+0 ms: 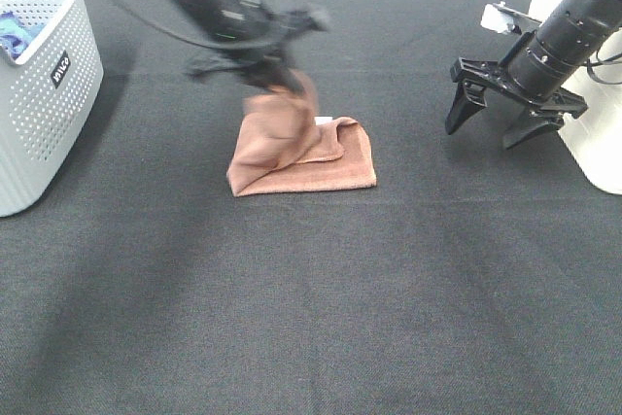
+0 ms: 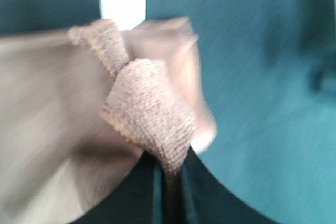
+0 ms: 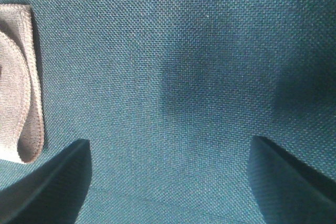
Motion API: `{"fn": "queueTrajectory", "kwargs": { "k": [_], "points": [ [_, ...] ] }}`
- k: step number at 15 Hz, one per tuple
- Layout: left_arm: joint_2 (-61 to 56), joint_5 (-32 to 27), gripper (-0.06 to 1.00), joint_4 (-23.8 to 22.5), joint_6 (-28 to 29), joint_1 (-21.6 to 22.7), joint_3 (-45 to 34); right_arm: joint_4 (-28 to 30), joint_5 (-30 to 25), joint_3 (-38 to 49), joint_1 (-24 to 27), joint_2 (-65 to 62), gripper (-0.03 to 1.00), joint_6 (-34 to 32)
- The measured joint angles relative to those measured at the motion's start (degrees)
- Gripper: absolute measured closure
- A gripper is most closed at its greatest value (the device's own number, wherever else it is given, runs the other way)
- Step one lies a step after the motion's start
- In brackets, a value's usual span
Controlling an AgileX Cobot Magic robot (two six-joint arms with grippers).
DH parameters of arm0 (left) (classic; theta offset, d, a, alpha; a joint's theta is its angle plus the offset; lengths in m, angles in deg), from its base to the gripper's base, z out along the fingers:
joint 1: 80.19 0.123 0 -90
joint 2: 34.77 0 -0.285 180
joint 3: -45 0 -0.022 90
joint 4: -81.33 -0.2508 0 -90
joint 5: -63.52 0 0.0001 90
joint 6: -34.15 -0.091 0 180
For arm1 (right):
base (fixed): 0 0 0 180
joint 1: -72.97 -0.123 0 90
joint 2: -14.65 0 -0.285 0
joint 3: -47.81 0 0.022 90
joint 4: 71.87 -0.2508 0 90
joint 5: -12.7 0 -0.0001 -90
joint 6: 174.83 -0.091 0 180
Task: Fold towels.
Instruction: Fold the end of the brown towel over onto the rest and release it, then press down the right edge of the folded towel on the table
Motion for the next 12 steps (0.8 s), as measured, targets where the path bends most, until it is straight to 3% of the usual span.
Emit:
{"fn": "queueTrajectory", "kwargs": {
  "k": [2,3,6,7,9,12],
  "points": [
    [6.07,0.06,0.85,0.00,4.07,-1.83,8.25,0.00,0.00,0.00,0.00,0.00,0.20,0.06],
    [7.73,0.06,0.76,0.34,4.98,-2.29,10.37,0.00,0.00,0.00,0.00,0.00,0.20,0.11],
    [10.31,0.06,0.36,6.53,3.90,-2.75,11.40,0.00,0.06,0.00,0.00,0.00,0.20,0.23],
    [10.31,0.06,0.36,6.53,3.90,-2.75,11.40,0.00,0.06,0.00,0.00,0.00,0.20,0.23],
    [10.37,-0.17,0.25,12.55,-1.89,-2.92,11.97,-1.26,0.00,0.00,0.00,0.00,0.20,0.69],
    [10.37,-3.27,0.24,13.52,-7.10,-1.78,15.58,-9.97,-1.78,0.00,0.00,0.00,0.20,6.25]
  ]
}}
